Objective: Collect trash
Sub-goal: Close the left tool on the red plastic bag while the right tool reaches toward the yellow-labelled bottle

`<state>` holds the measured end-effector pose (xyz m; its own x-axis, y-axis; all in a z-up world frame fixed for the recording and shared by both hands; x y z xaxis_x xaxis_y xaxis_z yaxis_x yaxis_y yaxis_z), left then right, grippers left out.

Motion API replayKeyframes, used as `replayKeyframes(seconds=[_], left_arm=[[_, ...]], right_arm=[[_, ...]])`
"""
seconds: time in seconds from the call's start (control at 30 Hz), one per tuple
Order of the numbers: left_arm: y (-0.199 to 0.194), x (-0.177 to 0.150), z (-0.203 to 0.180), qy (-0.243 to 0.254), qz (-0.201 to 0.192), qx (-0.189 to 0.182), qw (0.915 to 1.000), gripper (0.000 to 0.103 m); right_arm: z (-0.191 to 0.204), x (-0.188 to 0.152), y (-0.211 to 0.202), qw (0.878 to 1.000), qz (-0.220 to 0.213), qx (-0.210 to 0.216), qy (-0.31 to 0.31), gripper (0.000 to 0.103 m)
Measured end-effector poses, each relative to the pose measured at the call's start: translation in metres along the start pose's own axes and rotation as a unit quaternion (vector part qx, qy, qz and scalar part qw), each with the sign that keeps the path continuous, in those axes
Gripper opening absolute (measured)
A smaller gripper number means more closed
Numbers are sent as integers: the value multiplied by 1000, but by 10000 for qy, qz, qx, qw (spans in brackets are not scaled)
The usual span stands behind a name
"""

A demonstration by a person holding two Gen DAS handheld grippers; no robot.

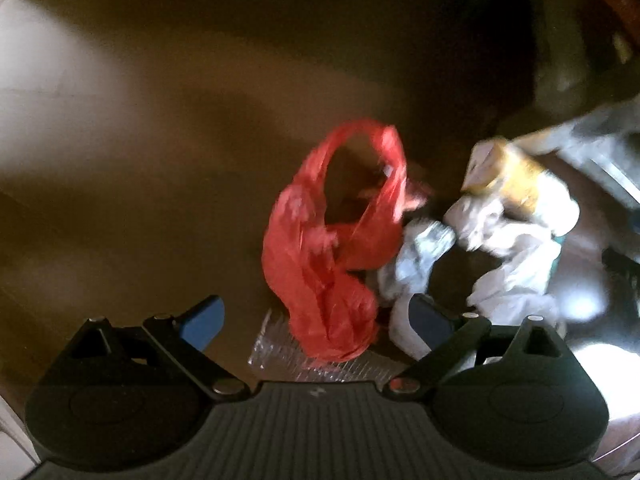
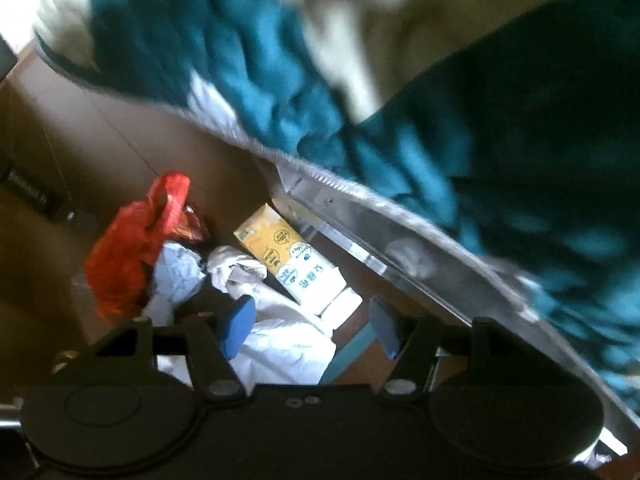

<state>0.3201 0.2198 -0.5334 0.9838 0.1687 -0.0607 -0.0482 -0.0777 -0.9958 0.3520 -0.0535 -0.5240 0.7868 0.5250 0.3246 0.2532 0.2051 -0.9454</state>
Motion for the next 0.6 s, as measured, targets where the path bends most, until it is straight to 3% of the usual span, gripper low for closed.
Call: replayKeyframes(seconds=[0.2,0.47,0.6], left_arm=[[41,-20,8,-327,178,-118,9992,99],[63,-25,13,-578,188,-269,9978,99],[69,-24,17,-696,186,-319,9969,98]], right_arm=[[2,6,40,9998,-77,-90,160,64],[27,5,71,9977,-178,-307,-583,66],[40,-1,80,9915,-237,-812,-992,69]])
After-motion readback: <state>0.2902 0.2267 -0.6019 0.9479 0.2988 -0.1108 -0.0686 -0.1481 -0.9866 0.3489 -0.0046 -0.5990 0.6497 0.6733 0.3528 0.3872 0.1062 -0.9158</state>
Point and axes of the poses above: each gripper's, at about its wrist camera, not at the fingertips, and y roughly the way its jaws point, z to its left, x to its top, the point moved 4 cm from there along y, roughly the way its jaws point, and after that the axes turned 2 degrees about -x, right-handed, at the moved point
